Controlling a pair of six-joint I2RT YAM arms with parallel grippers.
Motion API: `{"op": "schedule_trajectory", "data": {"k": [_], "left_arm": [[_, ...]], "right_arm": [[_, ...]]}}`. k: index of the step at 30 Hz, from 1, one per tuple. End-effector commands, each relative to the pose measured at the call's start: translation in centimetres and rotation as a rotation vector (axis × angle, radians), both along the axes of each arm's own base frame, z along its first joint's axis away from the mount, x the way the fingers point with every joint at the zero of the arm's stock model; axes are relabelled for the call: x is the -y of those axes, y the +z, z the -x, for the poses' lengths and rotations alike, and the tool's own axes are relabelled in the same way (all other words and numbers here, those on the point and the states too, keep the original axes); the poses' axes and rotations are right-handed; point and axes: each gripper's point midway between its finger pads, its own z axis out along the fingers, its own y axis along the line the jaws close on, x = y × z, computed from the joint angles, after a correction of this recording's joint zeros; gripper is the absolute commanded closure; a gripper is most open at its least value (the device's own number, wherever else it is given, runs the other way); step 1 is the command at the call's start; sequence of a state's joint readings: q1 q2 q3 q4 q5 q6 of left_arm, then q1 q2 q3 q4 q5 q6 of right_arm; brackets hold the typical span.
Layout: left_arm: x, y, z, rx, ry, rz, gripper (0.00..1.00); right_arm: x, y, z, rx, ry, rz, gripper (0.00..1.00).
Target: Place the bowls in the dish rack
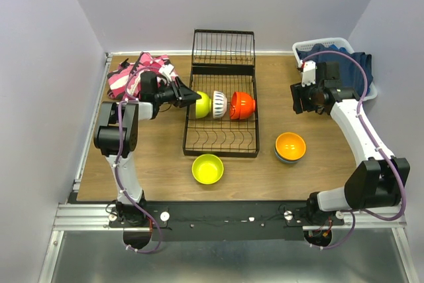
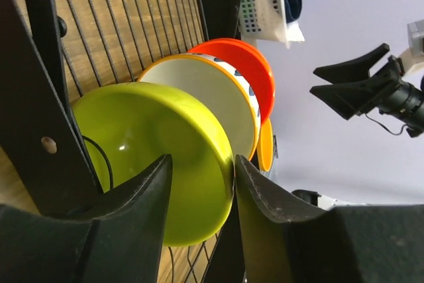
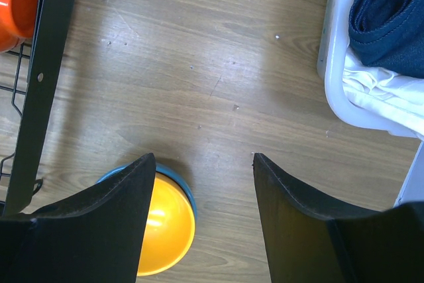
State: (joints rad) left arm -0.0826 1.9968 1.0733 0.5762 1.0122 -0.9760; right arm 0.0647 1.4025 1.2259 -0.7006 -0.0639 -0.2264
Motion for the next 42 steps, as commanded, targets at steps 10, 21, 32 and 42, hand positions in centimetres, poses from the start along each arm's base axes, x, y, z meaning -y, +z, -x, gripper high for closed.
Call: {"op": "schedule_trajectory", "data": {"k": [10,21,32,42], "left_arm": [[-4.1,1.9,4.0,0.143,0.005,-0.36,0.37],[-8.1,6.5,14.5,0.605,-0.254,-0.708,0.34],[-1.2,3.3,28.1,0.999,-0.95,-0.856,0.3],[1.3,-1.8,30.5,1.117,-1.171,-0.909,0.36]], "right_arm": [[-0.5,1.3,0.0,0.052,0.026,-0.013,0.31],[-1.1,1.6,1.3,0.065,0.045,-0.042,0.31],[-1.2,1.8,3.5,0.088,0.055,-0.057,0.31],[-1.3,3.1,4.6,0.14,0.053,-0.071,0.31]]}}
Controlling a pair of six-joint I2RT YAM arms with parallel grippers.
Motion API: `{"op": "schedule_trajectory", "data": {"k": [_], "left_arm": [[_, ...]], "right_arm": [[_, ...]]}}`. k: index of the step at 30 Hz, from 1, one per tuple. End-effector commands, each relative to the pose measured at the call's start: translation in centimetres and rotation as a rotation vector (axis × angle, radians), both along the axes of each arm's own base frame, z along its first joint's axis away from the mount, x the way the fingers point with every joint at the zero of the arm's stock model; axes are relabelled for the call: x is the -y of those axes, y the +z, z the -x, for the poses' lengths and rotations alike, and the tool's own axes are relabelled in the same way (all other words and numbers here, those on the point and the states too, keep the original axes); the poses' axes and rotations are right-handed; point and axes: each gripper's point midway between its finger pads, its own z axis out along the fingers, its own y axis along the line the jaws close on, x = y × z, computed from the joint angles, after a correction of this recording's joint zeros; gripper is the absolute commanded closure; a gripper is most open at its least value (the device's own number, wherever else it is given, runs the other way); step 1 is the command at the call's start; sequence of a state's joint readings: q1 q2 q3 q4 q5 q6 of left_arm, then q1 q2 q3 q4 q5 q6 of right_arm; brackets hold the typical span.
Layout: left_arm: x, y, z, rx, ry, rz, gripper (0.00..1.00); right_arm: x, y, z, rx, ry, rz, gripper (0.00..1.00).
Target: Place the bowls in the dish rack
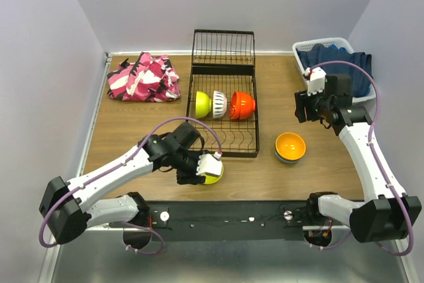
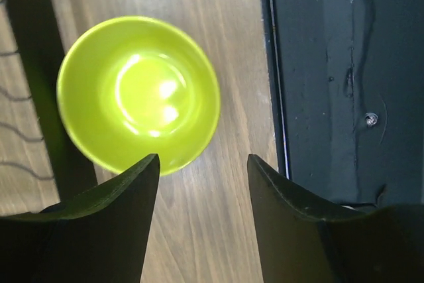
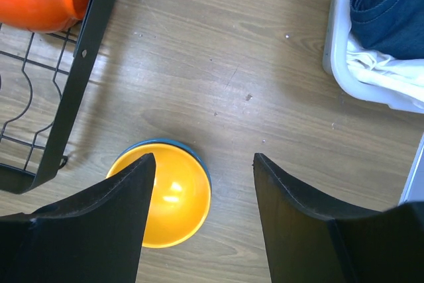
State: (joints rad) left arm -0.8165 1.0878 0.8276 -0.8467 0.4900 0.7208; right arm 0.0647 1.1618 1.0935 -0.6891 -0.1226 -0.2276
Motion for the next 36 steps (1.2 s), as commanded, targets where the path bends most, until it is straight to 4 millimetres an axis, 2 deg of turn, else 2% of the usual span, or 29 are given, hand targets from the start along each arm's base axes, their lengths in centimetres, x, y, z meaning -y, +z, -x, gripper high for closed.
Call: {"op": "schedule_trajectory", "data": {"k": [1,6,11,19,30,32,34,36], "left_arm": [[1.4,-0.8,-0.9,0.125,-0.079,-0.027,0.37],[1.8,-2.5,-0.4,0.12,-0.128,-0.071,0.41],[1.4,-4.1,0.4,0.116,-0.207,-0.119,0.51],[1.3,-5.0,0.6,0.101,-0.225,-0.145,0.6],[0.9,-6.4,0.6,0.139,-0.274,-0.191,0.7],[1.0,-6.3,0.5,0.143,-0.273,-0.19,0.7],[1.1,-5.8,0.5,0.141,-0.276,-0.191,0.77],[1.0,-5.6,0.6,0.137,-0.277,-0.196,0.79]], "right_arm": [[-0.5,0.5,0.7,0.027,0.009,-0.024,0.31],[-0.3,0.9,1.5,0.05,0.001,-0.022,0.29],[-0.2,0.3,2.3,0.042,0.0,-0.022,0.29],[-0.6,-0.6,2.9,0.032,0.007,-0.045,0.29],[-0.3,-0.2,3.0,0.057,-0.014,-0.038,0.27],[-0.2,-0.1,2.9,0.056,-0.017,-0.04,0.27],[-0.1,0.0,2.9,0.06,-0.019,-0.036,0.27],[-0.1,-0.1,2.9,0.062,-0.023,-0.033,0.27]]}}
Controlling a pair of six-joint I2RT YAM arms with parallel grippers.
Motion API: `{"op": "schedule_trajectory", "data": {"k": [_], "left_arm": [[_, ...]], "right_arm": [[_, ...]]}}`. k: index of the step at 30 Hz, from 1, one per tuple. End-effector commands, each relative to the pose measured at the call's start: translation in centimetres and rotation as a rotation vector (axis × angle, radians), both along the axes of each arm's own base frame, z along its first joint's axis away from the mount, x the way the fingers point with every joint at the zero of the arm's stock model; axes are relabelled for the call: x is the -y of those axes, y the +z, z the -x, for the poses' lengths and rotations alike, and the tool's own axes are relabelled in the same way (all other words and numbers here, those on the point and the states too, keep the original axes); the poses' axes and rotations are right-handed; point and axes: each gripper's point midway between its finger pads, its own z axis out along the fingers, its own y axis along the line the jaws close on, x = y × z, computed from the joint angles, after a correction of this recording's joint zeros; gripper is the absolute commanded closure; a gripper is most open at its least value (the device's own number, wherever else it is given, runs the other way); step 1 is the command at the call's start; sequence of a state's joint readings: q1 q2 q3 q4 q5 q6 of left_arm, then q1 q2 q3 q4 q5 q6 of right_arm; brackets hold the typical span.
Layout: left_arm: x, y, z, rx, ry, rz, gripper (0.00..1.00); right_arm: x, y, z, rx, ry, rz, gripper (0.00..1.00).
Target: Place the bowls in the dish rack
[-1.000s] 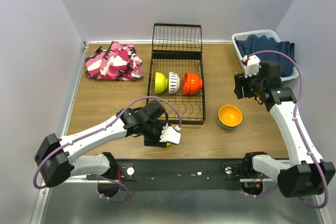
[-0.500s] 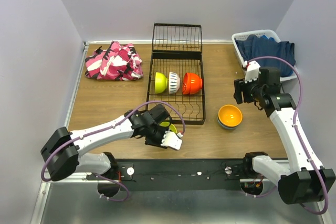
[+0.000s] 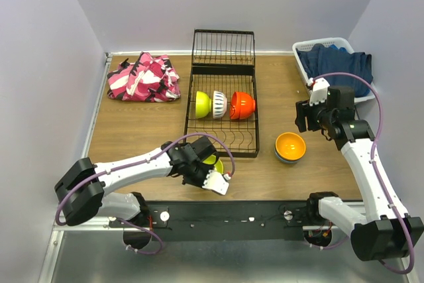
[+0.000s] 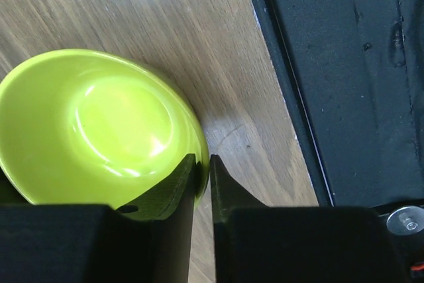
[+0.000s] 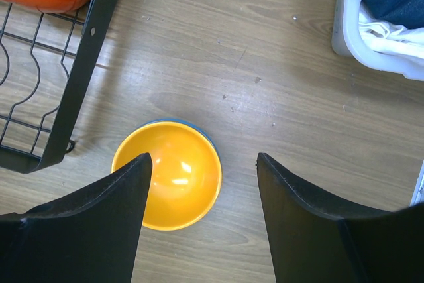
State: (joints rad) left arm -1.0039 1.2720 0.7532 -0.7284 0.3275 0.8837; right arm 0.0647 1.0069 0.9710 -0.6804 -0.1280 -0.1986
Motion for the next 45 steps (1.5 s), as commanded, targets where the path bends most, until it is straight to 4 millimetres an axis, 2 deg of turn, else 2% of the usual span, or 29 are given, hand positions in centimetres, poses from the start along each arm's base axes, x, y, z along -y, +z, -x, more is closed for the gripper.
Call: {"op": "schedule_trajectory", "data": {"k": [1,6,9,14,18,19,21,22,24,25,26,30,31,33,34,35,37,39,41,45], "left_arm": [[0.0,0.7,-0.3,0.02,-0.016,-0.012,0.81],[-0.1,1.1,-0.6,0.046,-0.015,-0.009,0.89],[0.0,2.4,-0.5,0.044,-0.031,-0.002,0.93],[0.7,6.8,0.0,0.03,-0.072,0.048,0.96],[2.3,10.3,0.4,0.0,-0.061,0.128,0.97],[3.1,11.9,0.4,-0.005,-0.061,0.168,0.97],[4.1,13.0,0.5,-0.041,-0.054,0.193,0.98],[4.9,14.5,0.8,-0.069,-0.067,0.229,0.98],[6.0,14.9,0.9,-0.131,-0.071,0.229,0.98],[6.8,15.9,0.6,-0.145,-0.053,0.254,0.98],[7.6,15.8,0.4,-0.192,-0.036,0.266,0.98],[10.8,17.5,-3.1,-0.314,0.144,0.403,0.98],[12.3,18.9,-4.7,-0.32,0.183,0.484,0.98],[13.0,20.0,-6.7,-0.469,0.333,0.545,0.98],[14.0,20.9,-8.3,-0.469,0.351,0.62,0.98],[14.3,21.3,-8.7,-0.555,0.43,0.636,0.98],[14.7,22.5,-11.0,-0.587,0.459,0.77,0.98],[14.6,23.4,-11.5,-0.766,0.572,0.819,0.98],[14.5,22.9,-12.9,-0.832,0.63,0.883,0.99],[15.0,21.8,-13.1,-0.928,0.694,0.895,0.99]], "right_arm": [[0.0,0.5,-0.2,0.03,-0.008,-0.007,0.27],[0.1,0.7,-0.3,0.033,-0.019,-0.01,0.27],[0.3,0.8,-0.2,0.033,-0.023,-0.01,0.27],[0.4,0.5,-0.2,0.022,-0.027,-0.01,0.27],[0.3,0.3,-0.2,0.011,-0.025,-0.011,0.27],[0.2,0.4,-0.2,0.011,-0.021,-0.011,0.27],[0.3,0.2,-0.2,0.006,-0.024,-0.012,0.27],[0.3,0.2,-0.3,0.005,-0.023,-0.011,0.27],[0.3,0.2,-0.3,0.002,-0.023,-0.009,0.27],[0.4,0.2,-0.3,0.003,-0.025,-0.005,0.27],[0.4,0.3,-0.3,0.003,-0.023,-0.001,0.27],[0.7,0.4,-0.5,0.003,-0.033,0.012,0.27],[0.8,0.5,-0.6,0.005,-0.035,0.015,0.27],[0.9,0.6,-0.6,0.007,-0.041,0.02,0.27],[1.0,0.6,-0.6,0.006,-0.041,0.025,0.27],[1.0,0.5,-0.6,0.005,-0.043,0.027,0.27],[1.2,0.2,-0.6,-0.003,-0.043,0.036,0.27],[1.4,-0.3,-0.5,-0.01,-0.049,0.049,0.27],[1.5,-0.5,-0.5,-0.015,-0.048,0.056,0.27],[1.7,-0.9,-0.6,-0.029,-0.052,0.067,0.27]]}}
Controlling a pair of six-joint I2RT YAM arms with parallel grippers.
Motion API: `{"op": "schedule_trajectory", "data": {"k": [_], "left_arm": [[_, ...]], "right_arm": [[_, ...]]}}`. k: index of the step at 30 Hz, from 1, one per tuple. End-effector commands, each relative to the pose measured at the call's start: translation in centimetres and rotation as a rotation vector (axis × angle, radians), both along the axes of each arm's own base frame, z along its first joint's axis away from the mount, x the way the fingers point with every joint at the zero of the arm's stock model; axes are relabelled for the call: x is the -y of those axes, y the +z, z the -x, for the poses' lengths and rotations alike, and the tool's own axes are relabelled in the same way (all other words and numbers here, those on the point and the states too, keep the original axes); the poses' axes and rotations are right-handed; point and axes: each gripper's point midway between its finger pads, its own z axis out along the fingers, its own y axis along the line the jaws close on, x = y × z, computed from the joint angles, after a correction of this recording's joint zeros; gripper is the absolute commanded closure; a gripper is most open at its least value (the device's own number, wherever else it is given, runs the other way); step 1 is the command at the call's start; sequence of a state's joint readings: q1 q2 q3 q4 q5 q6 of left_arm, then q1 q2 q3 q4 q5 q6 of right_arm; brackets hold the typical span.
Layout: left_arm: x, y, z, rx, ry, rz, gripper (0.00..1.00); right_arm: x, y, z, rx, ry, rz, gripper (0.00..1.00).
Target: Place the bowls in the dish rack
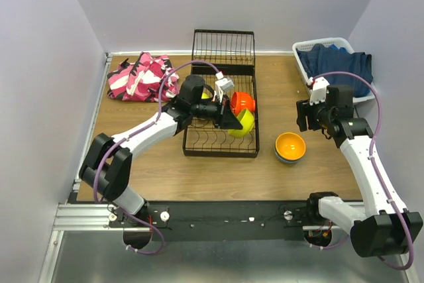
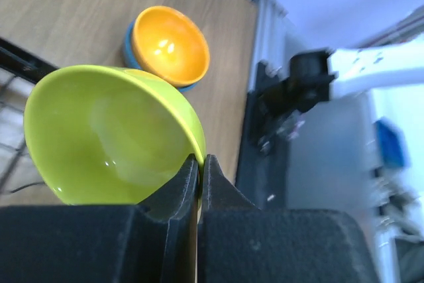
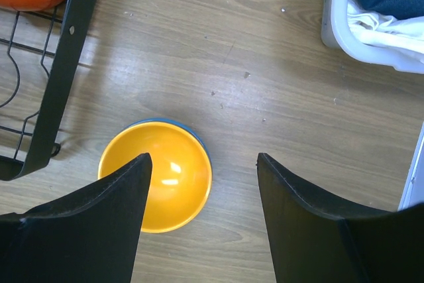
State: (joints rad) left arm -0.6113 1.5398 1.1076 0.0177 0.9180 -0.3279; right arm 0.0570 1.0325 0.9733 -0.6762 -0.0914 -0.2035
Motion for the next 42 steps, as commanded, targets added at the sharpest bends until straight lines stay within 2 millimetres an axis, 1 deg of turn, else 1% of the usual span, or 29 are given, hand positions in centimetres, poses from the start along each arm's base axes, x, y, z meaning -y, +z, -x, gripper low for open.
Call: {"op": "schedule_trajectory", "data": {"k": [1,2,7,11,15,23,26,28,30,34,38,42], "left_arm": [[1.9,4.6,0.5,-0.124,-0.019,0.228,0.99],[2.1,4.0,0.2,-0.149,0.002,0.224,0.99],[2.7,3.1,-1.1,-0.221,0.078,0.25,1.0],[2.9,1.2,-2.3,-0.309,0.166,0.235,1.0],[3.0,-0.3,-3.0,-0.387,0.218,0.24,1.0],[2.8,-3.2,-4.2,-0.487,0.338,0.221,1.0],[2.8,-4.8,-4.8,-0.543,0.389,0.195,1.0],[3.1,-5.0,-5.2,-0.558,0.405,0.196,1.0],[3.6,-5.5,-5.2,-0.583,0.404,0.192,1.0],[4.8,-5.3,-5.5,-0.599,0.406,0.2,1.0],[5.2,-6.3,-5.6,-0.641,0.43,0.187,1.0],[5.3,-6.9,-5.6,-0.676,0.457,0.181,1.0]], "right_arm": [[0.9,-0.5,-0.1,-0.018,-0.021,0.038,0.27],[1.0,-0.7,-0.2,-0.028,-0.022,0.042,0.27],[0.9,-1.1,-0.3,-0.054,-0.02,0.043,0.27],[1.0,-1.4,-0.4,-0.077,-0.018,0.045,0.27],[1.0,-1.6,-0.6,-0.097,-0.018,0.048,0.27],[0.8,-2.6,-0.9,-0.138,-0.014,0.045,0.27],[0.7,-2.8,-1.0,-0.145,-0.014,0.039,0.28],[0.6,-3.1,-1.0,-0.151,-0.009,0.034,0.27],[0.6,-3.3,-1.0,-0.156,-0.01,0.031,0.28],[0.6,-3.4,-0.9,-0.163,-0.01,0.031,0.28],[0.6,-3.6,-0.7,-0.167,-0.013,0.031,0.28],[0.5,-4.0,-0.5,-0.186,-0.008,0.029,0.27]]}}
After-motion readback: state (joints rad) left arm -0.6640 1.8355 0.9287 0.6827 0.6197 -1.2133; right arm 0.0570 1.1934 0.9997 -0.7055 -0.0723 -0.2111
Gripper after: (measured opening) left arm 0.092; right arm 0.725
